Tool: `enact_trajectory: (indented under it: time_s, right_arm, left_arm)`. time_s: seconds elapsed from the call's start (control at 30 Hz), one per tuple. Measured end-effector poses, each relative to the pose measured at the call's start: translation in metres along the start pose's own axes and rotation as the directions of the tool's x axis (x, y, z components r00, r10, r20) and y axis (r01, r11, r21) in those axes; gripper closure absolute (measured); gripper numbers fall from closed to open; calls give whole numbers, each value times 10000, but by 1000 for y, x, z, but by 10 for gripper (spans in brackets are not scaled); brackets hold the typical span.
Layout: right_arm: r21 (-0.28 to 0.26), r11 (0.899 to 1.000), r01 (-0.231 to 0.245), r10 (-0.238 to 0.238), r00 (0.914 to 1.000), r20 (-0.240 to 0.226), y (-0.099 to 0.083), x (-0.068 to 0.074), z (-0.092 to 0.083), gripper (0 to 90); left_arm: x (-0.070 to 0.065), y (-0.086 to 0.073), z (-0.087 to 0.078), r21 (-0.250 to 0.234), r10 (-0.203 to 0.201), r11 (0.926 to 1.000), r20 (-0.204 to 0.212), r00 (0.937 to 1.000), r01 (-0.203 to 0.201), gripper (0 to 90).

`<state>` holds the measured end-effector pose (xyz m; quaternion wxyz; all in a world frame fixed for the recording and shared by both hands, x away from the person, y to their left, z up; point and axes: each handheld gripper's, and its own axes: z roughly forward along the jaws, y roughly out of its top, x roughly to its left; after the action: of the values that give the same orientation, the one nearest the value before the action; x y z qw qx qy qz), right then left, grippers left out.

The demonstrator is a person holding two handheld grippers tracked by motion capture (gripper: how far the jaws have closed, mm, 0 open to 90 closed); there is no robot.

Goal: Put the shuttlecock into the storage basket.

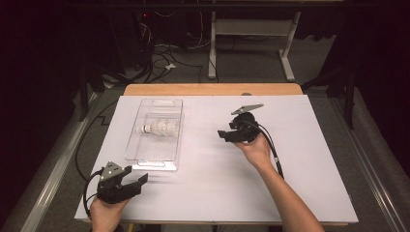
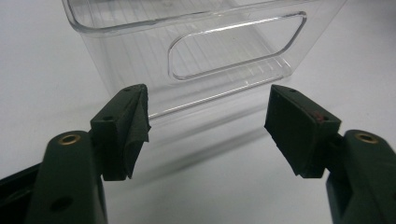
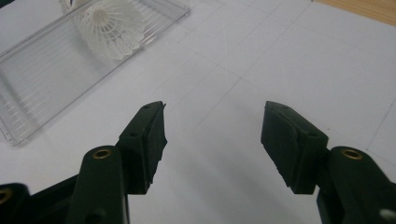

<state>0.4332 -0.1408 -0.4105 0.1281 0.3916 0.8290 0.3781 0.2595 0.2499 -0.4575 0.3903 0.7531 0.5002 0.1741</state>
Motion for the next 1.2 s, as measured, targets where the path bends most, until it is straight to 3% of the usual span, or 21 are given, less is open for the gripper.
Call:
enact_trajectory:
  time_s: [1.2]
  right_arm:
    - [-209, 9991, -373, 379, 9989, 259, -26, -19, -20, 393]
  left_arm:
    - [3, 1, 0, 38, -64, 10000, -77, 9999, 64, 314]
